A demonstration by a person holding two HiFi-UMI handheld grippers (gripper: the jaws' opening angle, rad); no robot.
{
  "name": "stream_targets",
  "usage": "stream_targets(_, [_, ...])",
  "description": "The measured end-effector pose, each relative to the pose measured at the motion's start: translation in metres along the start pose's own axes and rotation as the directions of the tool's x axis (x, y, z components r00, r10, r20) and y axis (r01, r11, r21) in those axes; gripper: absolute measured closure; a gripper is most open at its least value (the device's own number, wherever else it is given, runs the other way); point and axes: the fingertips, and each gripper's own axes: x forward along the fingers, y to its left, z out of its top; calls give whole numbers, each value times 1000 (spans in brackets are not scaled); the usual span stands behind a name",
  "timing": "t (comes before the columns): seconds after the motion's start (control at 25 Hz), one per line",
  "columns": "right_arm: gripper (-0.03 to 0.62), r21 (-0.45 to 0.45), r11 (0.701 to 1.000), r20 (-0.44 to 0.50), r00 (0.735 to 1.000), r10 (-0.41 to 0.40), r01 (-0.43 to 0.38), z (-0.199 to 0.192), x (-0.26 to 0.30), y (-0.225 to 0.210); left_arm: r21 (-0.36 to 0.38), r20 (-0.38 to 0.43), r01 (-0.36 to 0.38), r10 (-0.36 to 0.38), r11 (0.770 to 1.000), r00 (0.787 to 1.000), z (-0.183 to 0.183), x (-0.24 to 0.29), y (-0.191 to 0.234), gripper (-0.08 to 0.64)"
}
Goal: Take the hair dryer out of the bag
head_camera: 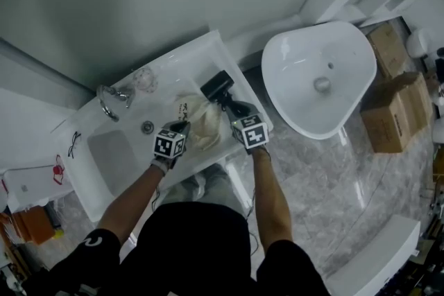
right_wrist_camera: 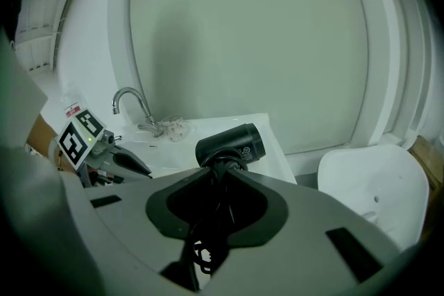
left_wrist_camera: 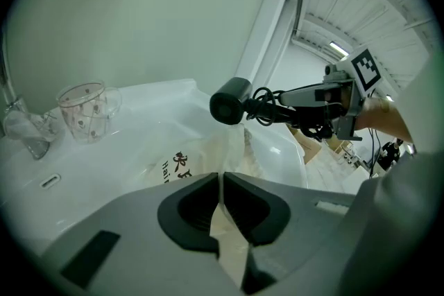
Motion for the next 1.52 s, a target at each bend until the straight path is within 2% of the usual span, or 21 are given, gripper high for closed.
stream_targets(0.28, [525,26,999,-48,998,37,-35,-19,41,-23,-13,-19,17,-17,1000,1000,0,16,-12,538])
stream_targets(0.56, [523,64,996,-27,997,67,-65,-39,58,-37,-41,-30,12,-13,999,999,-2,29,-10,541])
stream_targets(0.8, [512,47,998,-32,999,44,-42,-58,61,-42,-36,-33,8,-9,999,999,-4,32,-15,541])
stream_targets(1.0, [478,14,1000,-81,997,1,0,-64,60,-36,-35,-25,22,-23,999,999,-2,28,-16,540])
stream_targets(1.08, [424,18,1000,-90,996,-9,11,-64,55,-34,-33,-12,32,-33,999,999,1,24,-18,538])
stream_targets(1.16, [405,32,999,-88,996,-21,24,-61,47,-33,-28,15,52,-51,998,999,8,16,-22,522])
stream_targets(1.32, [399,32,997,-55,996,-63,65,-48,24,-28,-2,80,88,-88,996,993,24,-4,-27,500])
stream_targets(1.52, [400,5,994,15,994,-105,105,-21,-3,-10,78,186,60,-74,995,980,51,-38,-22,500])
